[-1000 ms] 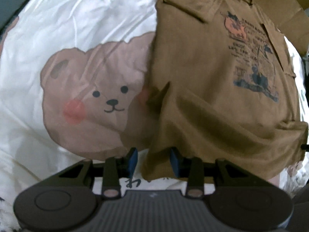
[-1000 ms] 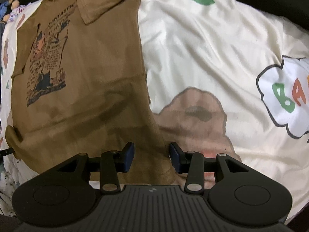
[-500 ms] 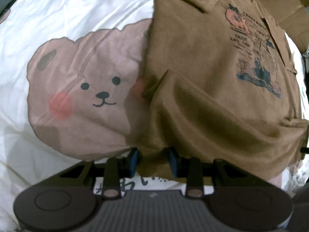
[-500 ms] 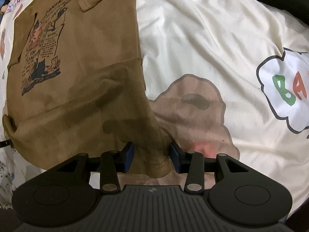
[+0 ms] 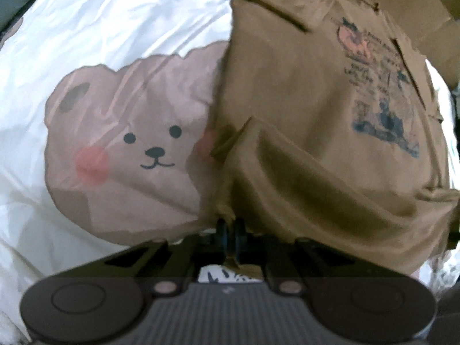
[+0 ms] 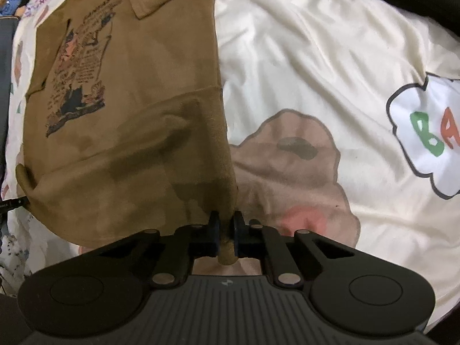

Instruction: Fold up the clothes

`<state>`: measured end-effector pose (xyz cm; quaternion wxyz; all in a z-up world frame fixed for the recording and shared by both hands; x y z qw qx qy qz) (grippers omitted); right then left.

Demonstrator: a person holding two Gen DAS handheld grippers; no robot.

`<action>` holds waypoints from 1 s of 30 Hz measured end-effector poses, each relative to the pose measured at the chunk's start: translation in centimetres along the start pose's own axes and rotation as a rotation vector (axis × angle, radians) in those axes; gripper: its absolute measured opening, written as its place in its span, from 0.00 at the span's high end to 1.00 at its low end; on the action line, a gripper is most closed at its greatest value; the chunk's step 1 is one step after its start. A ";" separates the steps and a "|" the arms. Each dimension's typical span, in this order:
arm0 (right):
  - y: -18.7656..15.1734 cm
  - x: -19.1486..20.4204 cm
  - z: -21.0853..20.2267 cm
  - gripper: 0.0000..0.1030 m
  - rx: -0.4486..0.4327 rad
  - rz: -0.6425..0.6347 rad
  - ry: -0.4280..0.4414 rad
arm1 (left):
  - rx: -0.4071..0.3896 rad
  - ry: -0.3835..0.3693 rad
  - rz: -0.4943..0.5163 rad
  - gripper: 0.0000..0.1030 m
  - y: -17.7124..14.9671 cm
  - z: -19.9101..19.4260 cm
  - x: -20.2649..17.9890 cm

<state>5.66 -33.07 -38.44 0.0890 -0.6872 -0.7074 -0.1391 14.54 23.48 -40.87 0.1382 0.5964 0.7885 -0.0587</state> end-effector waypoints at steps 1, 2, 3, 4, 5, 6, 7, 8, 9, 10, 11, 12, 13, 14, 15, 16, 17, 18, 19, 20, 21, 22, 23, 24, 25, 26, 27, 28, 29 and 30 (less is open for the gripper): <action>0.1 0.0 -0.4 0.94 -0.010 0.004 0.007 | -0.014 -0.020 -0.011 0.96 0.3 -0.7 0.0; 0.1 0.0 -0.6 0.94 -0.016 0.005 0.010 | -0.033 -0.036 -0.021 0.96 0.6 -1.4 0.1; 0.3 0.0 -1.0 0.94 -0.027 0.004 0.016 | -0.045 -0.043 -0.029 0.96 0.8 -1.9 0.1; 0.6 0.1 -1.3 0.94 -0.038 -0.001 0.022 | -0.055 -0.050 -0.037 0.96 1.0 -2.3 0.2; 0.8 0.1 -1.5 0.95 -0.047 -0.003 0.026 | -0.063 -0.064 -0.050 0.96 1.3 -2.9 0.2; 1.1 0.2 -2.2 0.95 -0.069 -0.004 0.036 | -0.068 -0.072 -0.057 0.96 1.1 -3.0 0.4; 1.2 0.2 -2.5 0.95 -0.081 -0.003 0.041 | -0.080 -0.090 -0.066 0.96 1.5 -3.7 0.1; 1.4 0.2 -2.7 0.95 -0.091 -0.002 0.045 | -0.091 -0.105 -0.070 0.96 1.5 -4.4 -0.4; 1.6 0.2 -3.1 0.95 -0.109 -0.001 0.051 | -0.101 -0.119 -0.073 0.96 1.4 -5.1 -0.9; 1.8 0.3 -3.5 0.95 -0.127 0.001 0.056 | -0.113 -0.134 -0.076 0.96 1.8 -5.9 -1.1; 2.0 0.2 -3.7 0.95 -0.139 0.004 0.059 | -0.125 -0.149 -0.080 0.96 2.2 -6.8 -1.4; 2.2 0.1 -4.0 0.95 -0.154 0.008 0.064 | -0.131 -0.156 -0.082 0.96 2.7 -7.2 -1.3; 2.3 0.0 -4.4 0.95 -0.169 0.012 0.068 | -0.140 -0.165 -0.085 0.96 3.2 -7.6 -1.6; 2.5 -0.1 -4.6 0.95 -0.181 0.015 0.071 | -0.151 -0.174 -0.088 0.96 3.7 -8.1 -1.9; 2.6 -0.1 -4.8 0.95 -0.189 0.015 0.072 | -0.155 -0.178 -0.089 0.96 3.8 -8.2 -1.9; 2.7 -0.2 -5.0 0.95 -0.199 0.014 0.075 | -0.162 -0.188 -0.092 0.96 4.0 -8.6 -1.9; 2.9 -0.2 -5.2 0.95 -0.206 0.014 0.076 | -0.161 -0.202 -0.094 0.96 4.1 -8.8 -2.0; 3.0 -0.2 -5.4 0.95 -0.213 0.014 0.078 | -0.160 -0.217 -0.096 0.96 4.2 -9.0 -2.2; 3.2 -0.1 -5.5 0.95 -0.220 0.013 0.078 | -0.160 -0.223 -0.097 0.96 4.3 -9.2 -2.2; 3.3 -0.1 -5.6 0.95 -0.227 0.012 0.080 | -0.163 -0.223 -0.100 0.96 4.4 -9.5 -2.2; 3.4 -0.1 -5.8 0.95 -0.234 0.012 0.082 | -0.164 -0.219 -0.102 0.96 4.4 -9.6 -2.1; 3.5 0.0 -6.0 0.95 -0.242 0.011 0.084 | -0.165 -0.208 -0.104 0.96 4.6 -9.5 -2.1; 3.5 0.0 -6.1 0.95 -0.248 0.014 0.084 | -0.164 -0.205 -0.107 0.96 4.9 -9.4 -2.1; 3.7 -0.1 -6.2 0.95 -0.261 0.019 0.082 | -0.164 -0.206 -0.109 0.96 5.0 -9.3 -2.0; 3.9 -0.1 -6.4 0.95 -0.273 0.024 0.077 | -0.166 -0.210 -0.108 0.96 5.1 -9.3 -2.1; 4.0 -0.1 -6.4 0.95 -0.278 0.027 0.074 | -0.168 -0.215 -0.106 0.96 5.1 -9.2 -2.1; 4.0 -0.1 -6.3 0.95 -0.282 0.030 0.071 | -0.170 -0.218 -0.102 0.96 5.1 -9.3 -2.2; 4.1 -0.1 -6.2 0.95 -0.282 0.032 0.071 | -0.172 -0.221 -0.097 0.96 5.1 -9.4 -2.3; 4.1 -0.2 -6.1 0.95 -0.281 0.035 0.070 | -0.173 -0.225 -0.091 0.96 5.1 -9.4 -2.3; 4.2 -0.2 -6.0 0.95 -0.280 0.037 0.070 | -0.174 -0.230 -0.085 0.96 5.1 -9.3 -2.4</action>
Point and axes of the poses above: each gripper's, at about its wrist camera, not at the fingertips, and z roughly the way its jaws point, x to its left, y to its top, the point moved 7 cm from there along z, roughly the way its jaws point, and after that the axes turned 14 degrees about -z, right-handed, at the moved point
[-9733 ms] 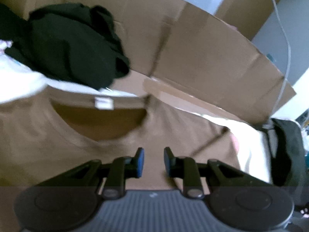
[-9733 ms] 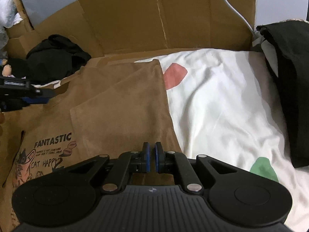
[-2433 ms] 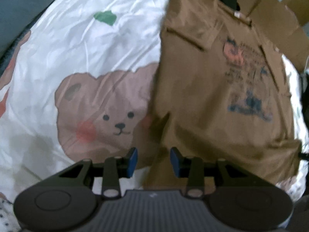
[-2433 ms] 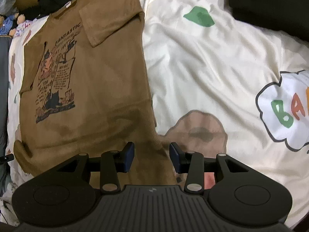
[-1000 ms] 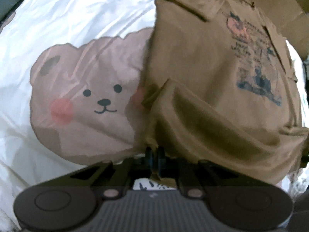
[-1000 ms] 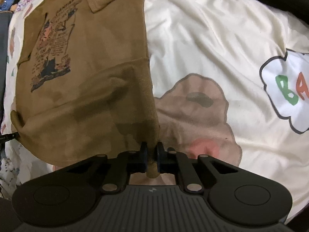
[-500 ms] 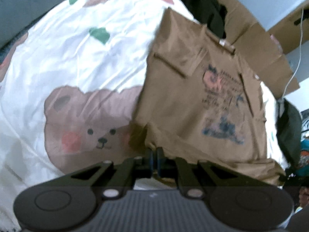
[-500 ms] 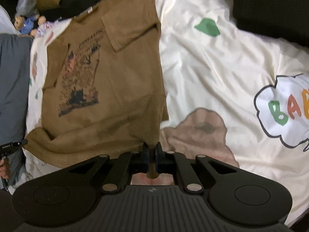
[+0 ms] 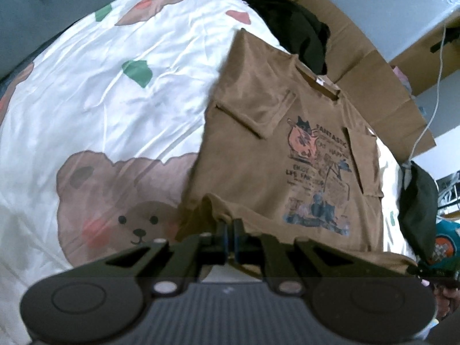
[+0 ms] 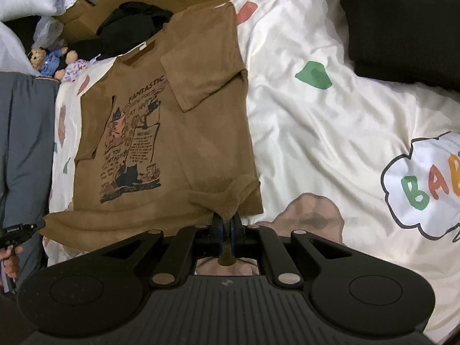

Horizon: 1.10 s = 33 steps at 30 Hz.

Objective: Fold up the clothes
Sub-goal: 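Lift the hem with both grippers and fold it toward the collar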

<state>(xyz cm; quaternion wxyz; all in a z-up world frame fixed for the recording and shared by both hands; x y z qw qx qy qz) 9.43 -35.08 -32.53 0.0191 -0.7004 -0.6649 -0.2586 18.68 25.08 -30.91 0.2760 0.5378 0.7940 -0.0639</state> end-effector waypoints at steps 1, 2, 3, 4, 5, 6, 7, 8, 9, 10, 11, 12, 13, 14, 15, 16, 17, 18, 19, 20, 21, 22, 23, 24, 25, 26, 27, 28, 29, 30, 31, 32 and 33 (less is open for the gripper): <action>0.0 0.0 0.2 0.95 0.003 -0.002 0.002 | 0.001 -0.004 0.003 0.96 0.0 0.0 0.0; 0.0 0.1 0.2 0.95 0.002 -0.005 0.005 | 0.000 -0.012 0.008 0.96 0.0 0.1 -0.1; 0.0 0.1 0.3 0.95 -0.001 -0.010 0.013 | -0.001 -0.021 0.014 0.96 -0.1 0.1 -0.2; 0.0 0.1 0.3 0.95 -0.008 -0.006 0.011 | -0.002 -0.029 0.019 0.96 -0.1 0.1 -0.3; 0.0 0.1 0.3 0.95 -0.015 -0.003 0.010 | -0.004 -0.031 0.020 0.96 -0.1 0.1 -0.3; 0.1 0.1 0.2 0.95 -0.022 -0.005 0.008 | -0.005 -0.031 0.020 0.96 -0.1 0.1 -0.3; 0.2 0.1 0.2 0.95 -0.027 -0.008 0.009 | -0.007 -0.022 0.023 0.96 0.1 0.0 -0.3; 0.3 0.2 0.0 0.95 -0.031 -0.012 0.010 | -0.004 -0.016 0.028 0.96 0.1 -0.1 -0.3; 0.4 0.3 -0.1 0.95 -0.037 -0.015 0.011 | -0.004 -0.017 0.037 0.96 0.2 -0.3 -0.5; 0.5 0.3 -0.3 0.95 -0.045 -0.018 0.012 | -0.005 -0.018 0.048 0.96 0.4 -0.5 -0.7; 0.7 0.4 -0.5 0.95 -0.054 -0.021 0.014 | -0.009 -0.023 0.053 0.96 0.5 -0.7 -0.9; 0.9 0.5 -0.7 0.95 -0.061 -0.023 0.016 | -0.016 -0.028 0.053 0.96 0.8 -1.0 -1.1; 1.1 0.5 -0.8 0.95 -0.066 -0.026 0.017 | -0.023 -0.034 0.053 0.96 1.1 -1.2 -1.3; 1.4 0.6 -0.9 0.95 -0.073 -0.029 0.018 | -0.030 -0.039 0.053 0.96 1.4 -1.4 -1.5; 1.6 0.7 -1.1 0.95 -0.081 -0.029 0.018 | -0.037 -0.043 0.051 0.96 1.7 -1.5 -1.6; 1.8 0.7 -1.2 0.95 -0.089 -0.028 0.019 | -0.045 -0.046 0.045 0.96 2.1 -1.6 -1.8; 2.1 0.8 -1.4 0.95 -0.101 -0.025 0.019 | -0.051 -0.049 0.042 0.96 2.4 -1.7 -1.9; 2.5 0.9 -1.6 0.95 -0.114 -0.027 0.016 | -0.053 -0.050 0.045 0.96 2.6 -1.7 -2.1; 2.8 1.0 -1.8 0.95 -0.130 -0.033 0.011 | -0.054 -0.051 0.052 0.96 2.9 -1.7 -2.3; 3.1 1.1 -2.0 0.96 -0.145 -0.038 0.005 | -0.056 -0.052 0.059 0.96 3.1 -1.7 -2.5; 3.4 1.2 -2.2 0.96 -0.159 -0.043 0.000 | -0.059 -0.056 0.064 0.96 3.3 -1.7 -2.8; 3.7 1.2 -2.3 0.96 -0.166 -0.044 -0.003 | -0.063 -0.060 0.066 0.96 3.5 -1.8 -2.9; 4.0 1.3 -2.3 0.96 -0.173 -0.043 -0.006 | -0.067 -0.065 0.063 0.96 3.9 -1.8 -3.0; 4.3 1.3 -2.3 0.96 -0.176 -0.045 -0.006 | -0.071 -0.070 0.060 0.96 4.2 -1.8 -3.1; 4.6 1.4 -2.3 0.96 -0.178 -0.045 -0.006 | -0.075 -0.074 0.056 0.96 4.5 -1.8 -3.2; 4.7 1.4 -2.3 0.96 -0.179 -0.043 -0.006 | -0.081 -0.076 0.052 0.96 4.8 -1.8 -3.3; 5.1 1.5 -2.2 0.96 -0.179 -0.041 -0.002 | -0.086 -0.079 0.044 0.96 5.1 -1.7 -3.4; 5.3 1.5 -2.1 0.96 -0.180 -0.041 -0.001 | -0.089 -0.085 0.036 0.96 5.4 -1.6 -3.4; 5.6 1.5 -2.1 0.96 -0.180 -0.041 -0.001 | -0.092 -0.089 0.027 0.96 5.8 -1.5 -3.4; 6.0 1.6 -2.0 0.96 -0.181 -0.040 -0.001 | -0.094 -0.091 0.020 0.96 6.1 -1.4 -3.5; 6.4 1.7 -1.9 0.96 -0.185 -0.044 -0.007 | -0.095 -0.094 0.013 0.96 6.5 -1.4 -3.5; 6.8 1.7 -1.9 0.96 -0.189 -0.047 -0.013 | -0.099 -0.097 0.008 0.96 6.9 -1.3 -3.6; 7.2 1.7 -1.8 0.96 -0.194 -0.050 -0.018 | -0.101 -0.099 0.007 0.96 7.2 -1.2 -3.8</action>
Point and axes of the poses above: each gripper's, at about its wrist camera, not at the fingertips, and z roughly the way its jaws point, x to its left, y to its top, the point moved 7 cm from there along z, roughly the way its jaws point, and after that the axes turned 14 degrees about -z, right-handed, at the moved point
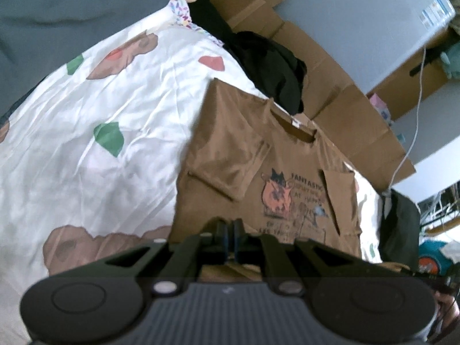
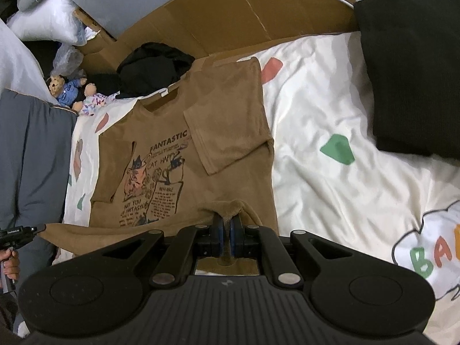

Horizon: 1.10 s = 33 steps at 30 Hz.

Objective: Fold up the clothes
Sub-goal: 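Lift the hem with both grippers and fold it toward the collar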

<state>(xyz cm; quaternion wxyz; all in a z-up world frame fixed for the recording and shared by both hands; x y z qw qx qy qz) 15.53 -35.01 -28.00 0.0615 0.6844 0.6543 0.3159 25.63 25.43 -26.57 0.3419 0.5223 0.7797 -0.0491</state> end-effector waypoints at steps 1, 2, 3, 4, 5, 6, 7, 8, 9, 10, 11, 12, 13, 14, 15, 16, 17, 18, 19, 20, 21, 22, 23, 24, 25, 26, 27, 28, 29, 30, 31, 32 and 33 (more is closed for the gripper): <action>0.4 0.0 0.1 0.96 -0.008 0.001 -0.004 | -0.003 -0.001 0.000 0.96 0.3 0.1 -0.1; 0.7 -0.1 0.4 0.96 -0.011 0.003 -0.004 | -0.006 -0.001 0.006 0.96 0.8 0.3 -0.3; 1.0 -0.1 0.6 0.96 -0.014 0.006 -0.004 | -0.008 -0.001 0.010 0.96 1.2 0.4 -0.5; 1.4 -0.1 1.1 0.96 -0.012 0.004 -0.003 | -0.009 -0.003 0.010 0.96 1.6 0.6 -0.6; 1.7 0.0 1.5 0.96 -0.008 0.001 -0.002 | -0.013 -0.007 0.004 0.96 2.0 0.7 -0.6; 1.9 0.0 1.8 0.96 -0.005 -0.001 -0.002 | -0.017 -0.011 -0.003 0.96 2.5 0.9 -0.6; 2.2 0.0 2.4 0.96 -0.001 -0.004 -0.003 | -0.021 -0.015 -0.011 0.96 3.0 1.1 -0.6; 2.5 0.0 2.8 0.96 -0.001 -0.003 -0.004 | -0.026 -0.018 -0.014 0.96 3.4 1.3 -0.6; 2.9 0.0 3.2 0.96 -0.002 -0.002 -0.005 | -0.029 -0.019 -0.016 0.96 3.8 1.6 -0.6; 3.2 -0.1 3.6 0.96 -0.004 0.001 -0.006 | -0.031 -0.019 -0.019 0.96 4.3 2.0 -0.5; 3.5 -0.2 3.9 0.96 -0.006 0.004 -0.007 | -0.030 -0.020 -0.021 0.96 4.7 2.4 -0.6; 3.9 -0.4 4.3 0.96 -0.007 0.006 -0.010 | -0.028 -0.021 -0.023 0.96 5.1 2.9 -0.6; 4.2 -0.6 4.7 0.96 -0.008 0.008 -0.012 | -0.026 -0.022 -0.024 0.96 5.5 3.4 -0.6; 4.5 -0.8 5.0 0.96 -0.006 0.013 -0.017 | -0.023 -0.020 -0.023 0.96 5.8 3.8 -0.7; 4.7 -1.1 5.4 0.96 -0.004 0.018 -0.021 | -0.018 -0.017 -0.022 0.96 6.2 4.5 -0.8; 5.1 -1.5 5.8 0.96 -0.001 0.025 -0.026 | -0.015 -0.016 -0.024 0.96 6.6 5.0 -1.0; 5.3 -1.7 6.1 0.96 0.000 0.029 -0.030 | -0.013 -0.017 -0.025 0.96 7.0 5.6 -1.1; 5.6 -2.0 6.5 0.96 0.002 0.033 -0.034 | -0.011 -0.018 -0.025 0.96 7.4 6.1 -1.3; 5.9 -2.1 6.8 0.96 0.003 0.032 -0.037 | -0.010 -0.019 -0.025 0.96 7.8 6.6 -1.4; 6.1 -2.3 7.1 0.96 0.005 0.029 -0.039 | -0.009 -0.020 -0.025 0.96 8.1 7.1 -1.5; 6.4 -2.4 7.4 0.96 0.007 0.026 -0.040 | -0.010 -0.019 -0.026 0.96 8.5 7.6 -1.5; 6.6 -2.5 7.7 0.96 0.009 0.025 -0.041 | -0.012 -0.020 -0.030 0.96 9.0 8.1 -1.6; 7.0 -2.7 8.2 0.96 0.013 0.025 -0.042 | -0.014 -0.022 -0.034 0.96 9.4 8.5 -1.6; 7.3 -2.9 8.5 0.96 0.016 0.025 -0.045 | -0.016 -0.024 -0.039 0.96 9.8 9.0 -1.7; 7.6 -3.1 8.8 0.96 0.016 0.029 -0.049 | -0.018 -0.027 -0.042 0.96 10.1 9.2 -1.8; 8.0 -3.3 9.1 0.96 0.015 0.034 -0.053 | -0.020 -0.025 -0.046 0.96 10.6 9.8 -1.9; 8.4 -3.5 9.3 0.96 0.012 0.040 -0.054 | -0.020 -0.022 -0.044 0.96 11.0 10.2 -2.1; 8.8 -3.6 9.6 0.96 0.012 0.041 -0.057 | -0.021 -0.019 -0.042 0.96 11.3 10.5 -2.3; 9.2 -3.7 9.9 0.96 0.014 0.038 -0.060 | -0.022 -0.020 -0.043 0.96 11.6 10.8 -2.4; 9.6 -3.8 10.1 0.96 0.017 0.033 -0.064 | -0.025 -0.021 -0.045 0.96 12.0 11.2 -2.6; 9.9 -3.8 10.4 0.96 0.020 0.029 -0.067 | -0.029 -0.021 -0.044 0.96 12.3 11.5 -2.8; 10.2 -3.9 10.6 0.96 0.020 0.027 -0.069 | -0.039 -0.020 -0.043 0.96 12.5 11.7 -2.9; 10.5 -4.0 10.9 0.96 0.021 0.026 -0.072 | -0.049 -0.020 -0.042 0.96 12.7 12.0 -3.0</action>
Point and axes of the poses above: each gripper's, at about its wrist camera, not at the fingertips, and z roughly the way its jaws point, x to its left, y to its top, the point moved 7 cm from there along z, roughly the way its jaws point, and after that the axes turned 14 degrees about -z, right-handed, at the moved point
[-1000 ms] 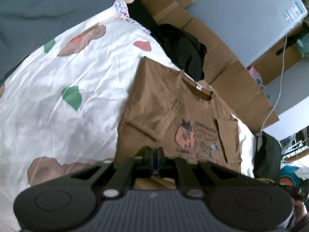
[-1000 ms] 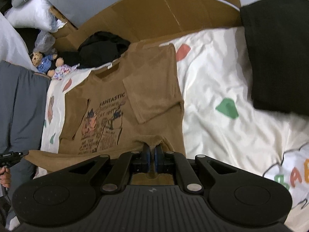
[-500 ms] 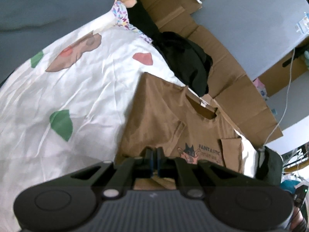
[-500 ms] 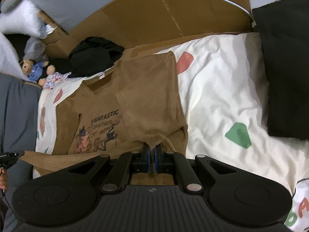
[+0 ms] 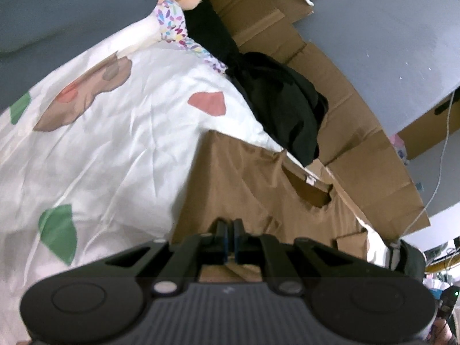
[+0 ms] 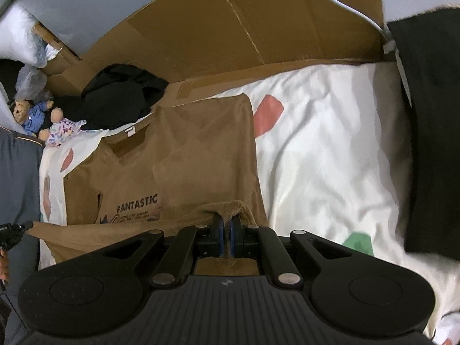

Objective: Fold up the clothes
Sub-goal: 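Lift the hem with both grippers and fold it toward the collar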

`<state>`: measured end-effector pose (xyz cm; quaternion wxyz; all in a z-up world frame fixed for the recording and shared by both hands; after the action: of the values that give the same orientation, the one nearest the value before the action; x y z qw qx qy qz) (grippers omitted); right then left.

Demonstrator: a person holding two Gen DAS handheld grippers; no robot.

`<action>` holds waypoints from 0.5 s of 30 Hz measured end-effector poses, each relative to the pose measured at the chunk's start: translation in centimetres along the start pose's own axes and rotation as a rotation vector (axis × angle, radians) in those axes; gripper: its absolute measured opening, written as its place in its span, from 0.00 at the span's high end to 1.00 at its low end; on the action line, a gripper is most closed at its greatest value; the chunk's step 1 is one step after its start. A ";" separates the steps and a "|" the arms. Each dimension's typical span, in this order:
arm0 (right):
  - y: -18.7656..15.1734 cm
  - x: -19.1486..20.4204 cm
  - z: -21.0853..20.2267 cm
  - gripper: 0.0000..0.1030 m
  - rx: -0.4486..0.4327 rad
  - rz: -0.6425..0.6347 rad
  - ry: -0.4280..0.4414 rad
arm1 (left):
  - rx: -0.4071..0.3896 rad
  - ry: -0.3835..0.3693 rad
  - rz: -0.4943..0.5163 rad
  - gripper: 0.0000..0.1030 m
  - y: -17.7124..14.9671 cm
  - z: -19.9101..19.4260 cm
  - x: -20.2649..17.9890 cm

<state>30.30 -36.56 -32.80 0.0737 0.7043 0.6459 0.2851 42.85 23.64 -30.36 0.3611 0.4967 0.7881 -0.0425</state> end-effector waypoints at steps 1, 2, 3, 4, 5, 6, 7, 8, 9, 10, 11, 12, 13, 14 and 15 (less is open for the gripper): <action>0.1 -0.1 0.2 0.96 0.000 0.004 -0.002 | -0.003 0.000 -0.001 0.96 0.1 0.2 0.0; 0.2 -0.2 0.4 0.96 0.001 0.009 -0.005 | -0.003 0.002 -0.005 0.96 0.3 0.5 -0.2; 0.5 -0.3 0.8 0.96 0.005 0.020 -0.014 | -0.001 0.006 -0.004 0.96 0.4 0.7 -0.2; 0.7 -0.4 0.9 0.96 0.006 0.017 -0.017 | 0.002 0.009 -0.001 0.96 0.5 0.9 -0.3; 0.9 -0.4 1.0 0.96 0.006 0.015 -0.019 | 0.005 0.013 0.002 0.96 0.7 1.1 -0.4; 1.1 -0.4 1.2 0.96 0.006 0.013 -0.022 | 0.007 0.017 0.004 0.96 0.8 1.3 -0.5; 1.3 -0.4 1.3 0.96 0.006 0.011 -0.025 | 0.007 0.021 0.003 0.96 0.9 1.5 -0.5; 1.5 -0.4 1.4 0.96 0.006 0.009 -0.027 | 0.006 0.024 0.001 0.96 1.1 1.7 -0.5; 1.6 -0.5 1.5 0.96 0.005 0.007 -0.028 | 0.004 0.027 -0.001 0.96 1.3 2.0 -0.6; 1.8 -0.6 1.6 0.96 0.004 0.006 -0.029 | 0.003 0.029 -0.002 0.96 1.4 2.2 -0.8; 2.1 -0.7 1.7 0.96 0.002 0.003 -0.030 | 0.002 0.030 -0.002 0.96 1.5 2.4 -0.9; 2.1 -0.7 1.8 0.96 0.002 0.001 -0.031 | 0.002 0.029 0.000 0.96 1.5 2.6 -1.1; 2.3 -0.8 2.0 0.96 0.003 -0.003 -0.031 | 0.003 0.030 0.005 0.96 1.6 2.7 -1.3; 2.4 -0.9 2.2 0.96 0.004 -0.006 -0.032 | 0.004 0.032 0.009 0.96 1.6 2.9 -1.4; 2.5 -1.0 2.4 0.96 0.005 -0.009 -0.032 | 0.007 0.035 0.012 0.96 1.6 3.1 -1.5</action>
<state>33.61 -37.27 -33.88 0.0835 0.7060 0.6487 0.2717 46.21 22.01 -31.27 0.3457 0.5033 0.7912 -0.0343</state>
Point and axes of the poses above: each gripper's, at about its wrist camera, not at the fingertips, and z roughly the way its jaws point, x to its left, y to its top, the point moved 7 cm from there along z, roughly the way its jaws point, and after that the axes turned 14 degrees about -z, right-handed, at the moved point
